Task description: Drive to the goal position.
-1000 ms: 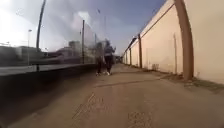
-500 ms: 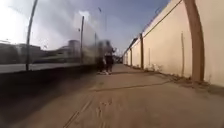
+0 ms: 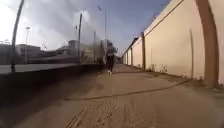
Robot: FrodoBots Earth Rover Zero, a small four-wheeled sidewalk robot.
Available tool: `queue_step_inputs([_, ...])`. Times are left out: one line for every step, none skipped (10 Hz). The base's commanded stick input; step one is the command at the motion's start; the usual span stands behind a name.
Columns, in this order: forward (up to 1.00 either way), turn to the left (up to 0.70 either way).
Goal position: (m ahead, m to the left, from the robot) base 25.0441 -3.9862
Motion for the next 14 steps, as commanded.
queue_step_inputs([0.85, 0.00])
queue_step_inputs([0.85, 0.00])
queue_step_inputs([0.85, 0.00])
queue_step_inputs([0.85, 0.00])
queue_step_inputs([0.85, 0.00])
queue_step_inputs([0.85, 0.00])
queue_step_inputs([0.85, 0.00])
queue_step_inputs([0.85, 0.00])
queue_step_inputs([0.85, 0.00])
queue_step_inputs([0.85, 0.00])
queue_step_inputs([0.85, 0.00])
queue_step_inputs([0.85, 0.00])
queue_step_inputs([0.85, 0.00])
queue_step_inputs([0.85, 0.00])
